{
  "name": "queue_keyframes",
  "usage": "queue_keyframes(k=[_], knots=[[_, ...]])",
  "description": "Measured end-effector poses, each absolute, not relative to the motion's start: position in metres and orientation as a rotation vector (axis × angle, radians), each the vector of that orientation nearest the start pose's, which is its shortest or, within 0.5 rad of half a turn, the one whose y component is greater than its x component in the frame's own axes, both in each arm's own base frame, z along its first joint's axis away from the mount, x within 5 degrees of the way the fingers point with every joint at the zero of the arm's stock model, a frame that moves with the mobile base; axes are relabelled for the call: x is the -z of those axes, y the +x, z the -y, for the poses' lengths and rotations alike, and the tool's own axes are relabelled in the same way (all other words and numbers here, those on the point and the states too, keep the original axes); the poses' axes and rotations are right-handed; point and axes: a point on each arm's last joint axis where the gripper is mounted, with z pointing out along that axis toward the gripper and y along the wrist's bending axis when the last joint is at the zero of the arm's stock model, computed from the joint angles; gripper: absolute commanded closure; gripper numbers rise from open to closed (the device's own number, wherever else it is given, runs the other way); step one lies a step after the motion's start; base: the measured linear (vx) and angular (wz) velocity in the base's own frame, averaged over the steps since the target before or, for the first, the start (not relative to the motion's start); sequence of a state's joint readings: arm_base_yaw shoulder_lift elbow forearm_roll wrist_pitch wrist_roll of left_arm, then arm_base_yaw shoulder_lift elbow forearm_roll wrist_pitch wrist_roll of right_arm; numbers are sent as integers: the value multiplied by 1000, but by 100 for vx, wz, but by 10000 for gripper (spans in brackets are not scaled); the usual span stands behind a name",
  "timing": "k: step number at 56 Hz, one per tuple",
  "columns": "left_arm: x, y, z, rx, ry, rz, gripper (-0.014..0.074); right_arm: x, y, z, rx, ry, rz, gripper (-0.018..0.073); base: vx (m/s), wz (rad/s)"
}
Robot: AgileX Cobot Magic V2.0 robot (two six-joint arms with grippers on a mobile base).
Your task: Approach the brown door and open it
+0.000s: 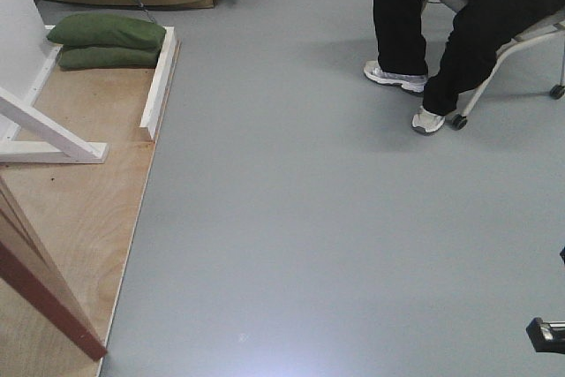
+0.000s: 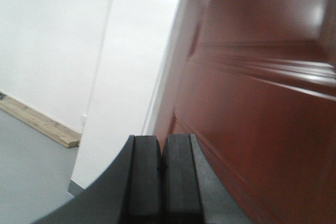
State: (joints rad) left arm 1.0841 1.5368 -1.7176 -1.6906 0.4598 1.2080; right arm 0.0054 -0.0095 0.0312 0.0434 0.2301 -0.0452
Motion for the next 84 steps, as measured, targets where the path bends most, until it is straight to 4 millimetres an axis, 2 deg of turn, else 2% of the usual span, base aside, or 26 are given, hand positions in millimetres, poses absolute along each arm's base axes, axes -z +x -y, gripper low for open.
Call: queue_keyframes(k=[6, 20, 36, 41, 51, 72, 84], knots=[[-521, 216, -272, -197, -614, -1119, 603, -182, 56, -1, -10, -15, -1735, 559, 0, 0], [-515, 280, -220, -53, -552, -1175, 603, -182, 56, -1, -10, -15, -1735, 559, 0, 0], [-502, 329, -169, -47, -595, -1210, 603, -182, 56, -1, -10, -15, -1735, 559, 0, 0], [-497, 340, -157, -34, -608, -1221, 603, -182, 56, -1, -10, -15, -1735, 559, 0, 0], [-497, 347, -140, 3, -606, -1226, 603, -182, 56, -1, -10, -15, -1735, 559, 0, 0], [-492, 368, -93, 144, -481, -1290, 603, -182, 56, -1, -10, -15, -1735, 559, 0, 0], [-471, 389, -88, 170, -464, -1353, 603, -182, 56, -1, -10, -15, -1735, 559, 0, 0]])
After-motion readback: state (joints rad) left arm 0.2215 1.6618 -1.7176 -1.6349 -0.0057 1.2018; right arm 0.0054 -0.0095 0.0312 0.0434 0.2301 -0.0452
